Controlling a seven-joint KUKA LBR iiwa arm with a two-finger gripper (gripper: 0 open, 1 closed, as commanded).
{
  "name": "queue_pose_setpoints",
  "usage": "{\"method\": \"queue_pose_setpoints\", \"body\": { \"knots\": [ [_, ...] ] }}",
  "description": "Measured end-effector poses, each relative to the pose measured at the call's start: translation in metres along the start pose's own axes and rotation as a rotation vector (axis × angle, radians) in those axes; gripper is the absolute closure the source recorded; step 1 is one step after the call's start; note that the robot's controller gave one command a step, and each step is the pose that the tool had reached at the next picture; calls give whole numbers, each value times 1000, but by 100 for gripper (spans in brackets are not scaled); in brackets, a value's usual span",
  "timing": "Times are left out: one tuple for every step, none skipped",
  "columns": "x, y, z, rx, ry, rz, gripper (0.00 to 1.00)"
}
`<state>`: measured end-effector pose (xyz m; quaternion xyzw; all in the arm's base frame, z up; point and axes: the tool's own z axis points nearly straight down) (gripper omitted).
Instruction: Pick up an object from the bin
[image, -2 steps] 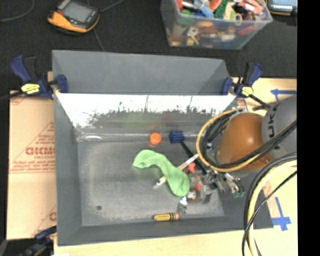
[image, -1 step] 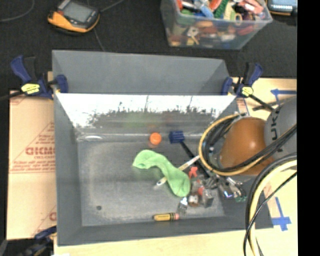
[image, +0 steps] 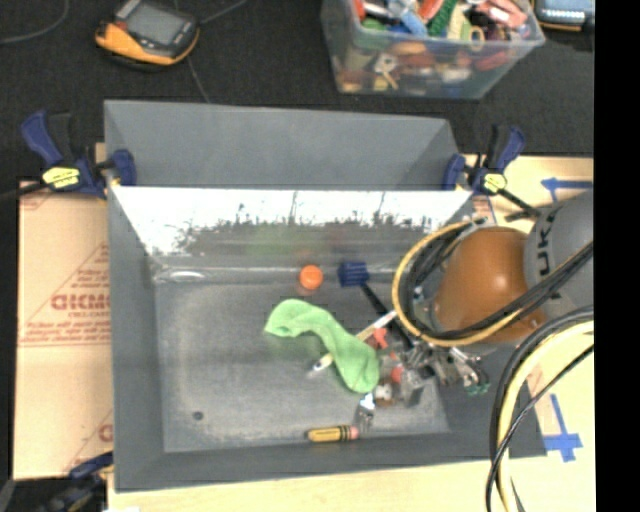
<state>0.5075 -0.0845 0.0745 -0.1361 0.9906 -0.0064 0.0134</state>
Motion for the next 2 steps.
{"method": "queue_pose_setpoints", "body": {
  "knots": [
    [0,0,0,0,0,-1,100],
    [-28,-50,4,3,-5,-546,100]
  ]
}}
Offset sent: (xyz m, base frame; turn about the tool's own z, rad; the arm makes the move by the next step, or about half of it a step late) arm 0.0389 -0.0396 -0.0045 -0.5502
